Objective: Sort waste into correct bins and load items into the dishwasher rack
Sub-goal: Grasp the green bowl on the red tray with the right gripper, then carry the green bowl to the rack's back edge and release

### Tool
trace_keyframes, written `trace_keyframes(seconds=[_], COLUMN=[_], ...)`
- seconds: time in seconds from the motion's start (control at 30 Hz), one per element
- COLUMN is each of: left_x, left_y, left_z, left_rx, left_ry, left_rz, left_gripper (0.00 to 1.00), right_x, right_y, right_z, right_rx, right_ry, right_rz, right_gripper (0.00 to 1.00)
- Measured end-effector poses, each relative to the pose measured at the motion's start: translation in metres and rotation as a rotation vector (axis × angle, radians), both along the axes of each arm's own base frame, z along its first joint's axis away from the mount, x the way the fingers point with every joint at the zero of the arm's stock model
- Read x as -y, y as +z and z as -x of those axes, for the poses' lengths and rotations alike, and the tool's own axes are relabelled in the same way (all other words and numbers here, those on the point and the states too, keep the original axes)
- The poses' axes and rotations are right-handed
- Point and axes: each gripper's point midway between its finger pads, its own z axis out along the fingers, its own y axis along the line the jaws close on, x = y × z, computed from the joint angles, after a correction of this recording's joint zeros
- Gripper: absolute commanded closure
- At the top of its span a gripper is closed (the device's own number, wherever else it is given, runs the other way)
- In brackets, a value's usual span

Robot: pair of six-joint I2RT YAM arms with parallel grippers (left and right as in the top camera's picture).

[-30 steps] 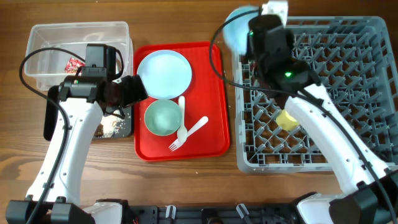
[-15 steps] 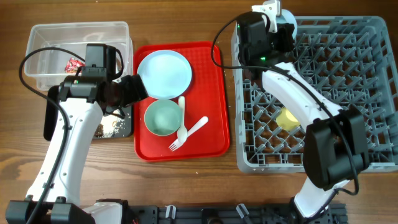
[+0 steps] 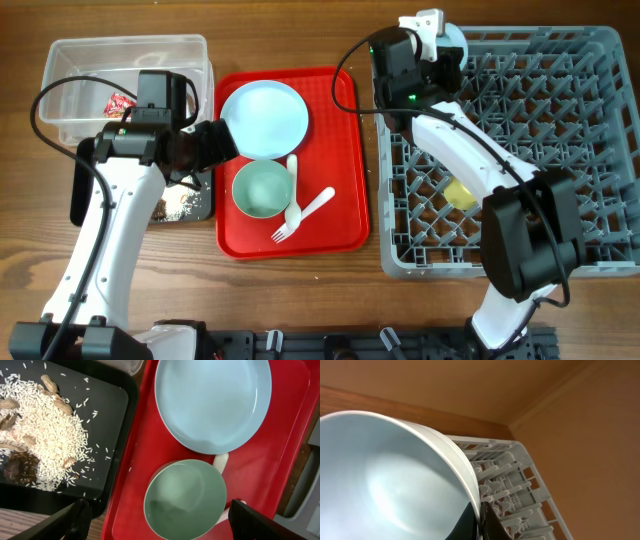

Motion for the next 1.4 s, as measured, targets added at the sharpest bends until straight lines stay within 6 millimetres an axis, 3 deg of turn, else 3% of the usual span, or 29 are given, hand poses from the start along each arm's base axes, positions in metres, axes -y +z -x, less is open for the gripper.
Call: trace_keyframes(seconds=[0.13, 0.23, 0.43, 0.47, 0.57, 0.67, 0.73, 0.83, 0.9, 0.97, 1.1, 1.13, 1.17, 1.23, 1.27, 1.4], left_x=[0.000, 0.000, 0.000, 0.000, 0.000, 0.000, 0.000, 0.000, -0.007, -0.032, -0.091, -0.097, -0.104, -0.105, -0.105, -0.104], left_y=[0.000, 0.000, 0.000, 0.000, 0.000, 0.000, 0.000, -0.001, -0.004, -0.008, -0.011, -0.011, -0.011, -0.010, -0.010, -0.010], left_z=[0.000, 0.000, 0.000, 0.000, 0.000, 0.000, 0.000, 0.001, 0.009, 0.021, 0.037, 0.038, 0.040, 0.040, 0.040, 0.040], left_rx=[0.000, 0.000, 0.000, 0.000, 0.000, 0.000, 0.000, -0.007, -0.041, -0.096, -0.146, -0.148, -0.148, -0.148, -0.147, -0.147], left_ry=[0.000, 0.000, 0.000, 0.000, 0.000, 0.000, 0.000, 0.002, 0.018, 0.097, 0.336, 0.365, 0.397, 0.406, 0.407, 0.406], left_rz=[0.000, 0.000, 0.000, 0.000, 0.000, 0.000, 0.000, -0.001, -0.018, -0.034, -0.018, -0.007, 0.006, 0.012, 0.013, 0.016], left_gripper=[0.10, 0.10, 0.10, 0.10, 0.08, 0.06, 0.03, 0.00, 0.00, 0.00, 0.00, 0.00, 0.00, 0.00, 0.00, 0.00], right_x=[0.000, 0.000, -0.023, -0.025, -0.041, -0.057, -0.070, -0.101, -0.142, -0.174, -0.239, -0.254, -0.273, -0.284, -0.290, -0.298], right_y=[-0.004, -0.022, -0.031, -0.032, -0.055, -0.078, -0.061, -0.010, 0.026, 0.024, -0.006, -0.021, -0.049, -0.079, -0.108, -0.159], right_z=[0.000, -0.001, 0.009, 0.012, 0.024, 0.055, 0.067, 0.084, 0.108, 0.132, 0.175, 0.186, 0.202, 0.211, 0.217, 0.208], right_rx=[-0.015, -0.056, -0.116, -0.128, -0.263, -0.425, -0.418, -0.347, -0.344, -0.443, -0.683, -0.749, -0.845, -0.913, -0.961, -0.967], right_ry=[-0.001, -0.006, 0.039, 0.040, 0.128, 0.201, 0.258, 0.421, 0.619, 0.714, 0.815, 0.810, 0.771, 0.700, 0.634, 0.522], right_rz=[0.011, 0.033, 0.059, 0.066, 0.004, -0.158, -0.305, -0.548, -0.796, -0.979, -1.137, -1.151, -1.157, -1.148, -1.127, -1.124], right_gripper=[0.96, 0.96, 0.95, 0.82, 0.67, 0.44, 0.36, 0.35, 0.33, 0.33, 0.33, 0.35, 0.41, 0.52, 0.55, 0.82])
